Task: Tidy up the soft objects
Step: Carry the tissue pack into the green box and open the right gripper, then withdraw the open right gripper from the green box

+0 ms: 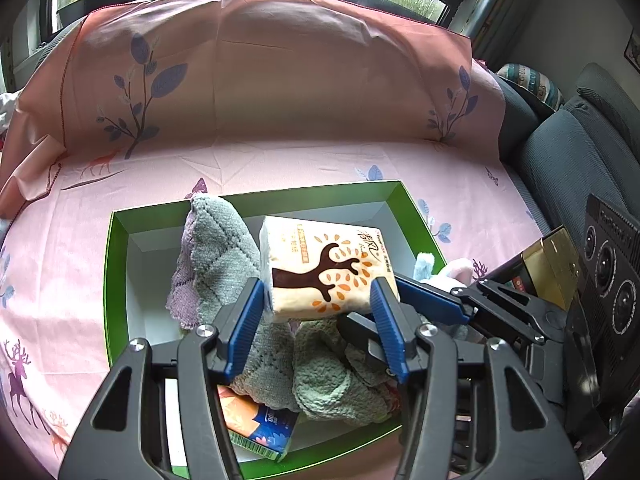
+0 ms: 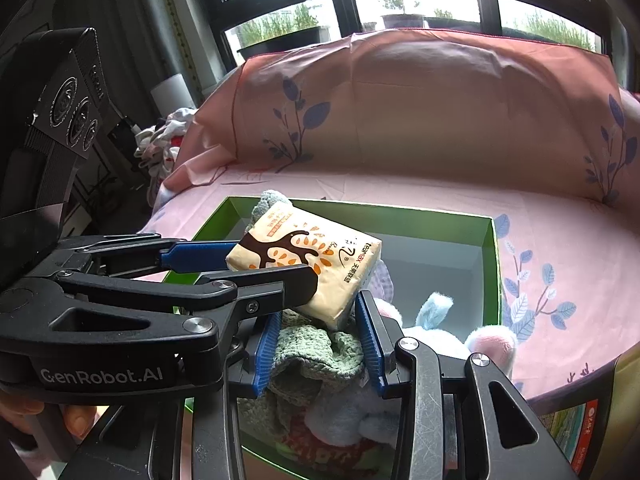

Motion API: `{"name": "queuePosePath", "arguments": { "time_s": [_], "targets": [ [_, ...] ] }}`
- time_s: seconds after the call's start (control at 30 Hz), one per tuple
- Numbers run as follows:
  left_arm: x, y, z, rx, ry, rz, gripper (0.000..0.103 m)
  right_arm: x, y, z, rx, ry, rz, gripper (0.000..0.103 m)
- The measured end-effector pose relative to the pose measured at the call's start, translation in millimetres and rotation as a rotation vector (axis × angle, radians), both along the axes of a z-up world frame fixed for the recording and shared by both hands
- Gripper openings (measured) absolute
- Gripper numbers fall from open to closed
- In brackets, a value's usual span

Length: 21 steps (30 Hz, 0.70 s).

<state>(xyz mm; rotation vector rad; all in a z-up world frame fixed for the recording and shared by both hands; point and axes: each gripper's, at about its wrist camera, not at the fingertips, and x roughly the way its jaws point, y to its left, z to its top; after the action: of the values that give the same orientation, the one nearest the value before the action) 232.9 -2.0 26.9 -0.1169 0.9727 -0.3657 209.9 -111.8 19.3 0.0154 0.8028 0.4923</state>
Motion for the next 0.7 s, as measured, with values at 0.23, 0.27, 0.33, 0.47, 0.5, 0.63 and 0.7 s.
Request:
{"name": "queuePosePath", "arguments": {
  "time_s": [0.23,0.27,0.33,0.47,0.5,0.63,0.7],
  "targets": [
    [-7,-1,2,0.063,-0.021,0.010,0.061,-7,2,0,-0.017,-0.007,-0.012,0.040],
    [-8,0,2,0.067,-0.024,0.013,0.063,-9,1,1,-0.017,-0.009,-0.014,0.040],
    [-10,2,5,0.084,-0.032,0.027,0.076,-12,-1,3,-0.020,-0.016,-0.024,0.040],
    [-16,8,10,0.096,-0.046,0.045,0.085,-19,-6,8,-0.030,-0.031,-0.044,0.044],
    [-17,10,11,0.102,-0.045,0.055,0.086,-21,-7,9,-0.034,-0.035,-0.051,0.047],
    [-25,16,15,0.126,-0.051,0.085,0.086,-29,-11,15,-0.056,-0.052,-0.075,0.047],
    [-31,18,17,0.145,-0.055,0.097,0.087,-35,-12,18,-0.069,-0.062,-0.087,0.048]
  ]
}}
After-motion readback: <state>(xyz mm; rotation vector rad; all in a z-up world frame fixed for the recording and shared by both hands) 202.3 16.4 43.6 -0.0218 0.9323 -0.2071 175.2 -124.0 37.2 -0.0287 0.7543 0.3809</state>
